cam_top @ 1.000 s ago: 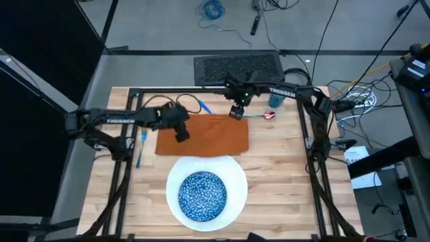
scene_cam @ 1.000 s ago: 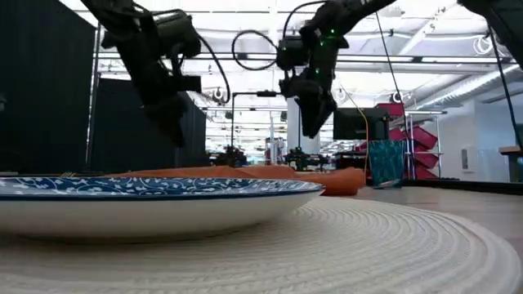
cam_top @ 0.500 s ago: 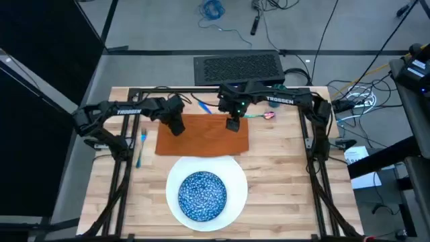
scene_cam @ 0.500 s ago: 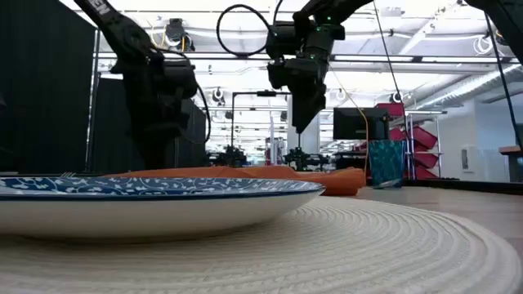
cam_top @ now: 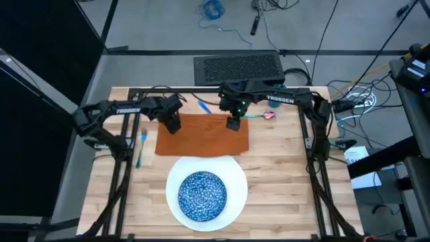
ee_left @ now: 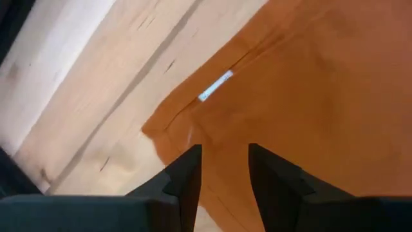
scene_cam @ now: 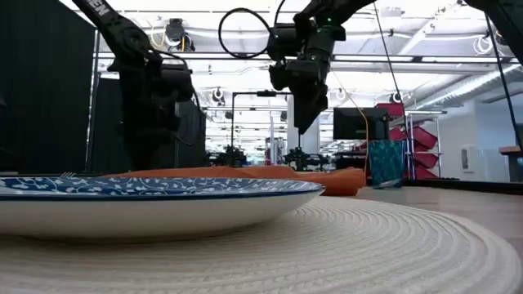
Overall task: Set table place
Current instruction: Fold the orange table napkin
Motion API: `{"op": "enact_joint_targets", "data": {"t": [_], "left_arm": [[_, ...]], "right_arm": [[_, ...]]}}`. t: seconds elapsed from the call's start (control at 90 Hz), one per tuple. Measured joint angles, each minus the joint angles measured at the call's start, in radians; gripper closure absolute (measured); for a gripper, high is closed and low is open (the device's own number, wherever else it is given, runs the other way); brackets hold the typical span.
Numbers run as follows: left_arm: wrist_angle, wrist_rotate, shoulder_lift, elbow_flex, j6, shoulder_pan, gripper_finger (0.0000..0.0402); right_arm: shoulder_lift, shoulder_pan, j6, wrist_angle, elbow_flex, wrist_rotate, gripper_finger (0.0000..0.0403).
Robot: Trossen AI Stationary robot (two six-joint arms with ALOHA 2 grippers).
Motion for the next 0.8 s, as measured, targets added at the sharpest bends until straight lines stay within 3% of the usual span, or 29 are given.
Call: {"op": "enact_joint_targets", "data": {"t": [0.444,0.578,0.8], "left_arm": [[0.001,0.08,0.0,-0.03,0.012,0.06,0.029],[0.067,0.198,0.0,-0.066,0.025,0.082,0.029],[0.088,0.252,0.0,-0.083,0.027,0.081,0.029]], "right_arm": [[0.0,0.0,-0.018,-0.026,0.0,-0.001,0.0183],[0.0,0.0,-0.019,-0.03,0.0,-0.001,0.0183],[0.0,0.0,-0.022,-0.033,0.0,-0.001,0.0183]]}}
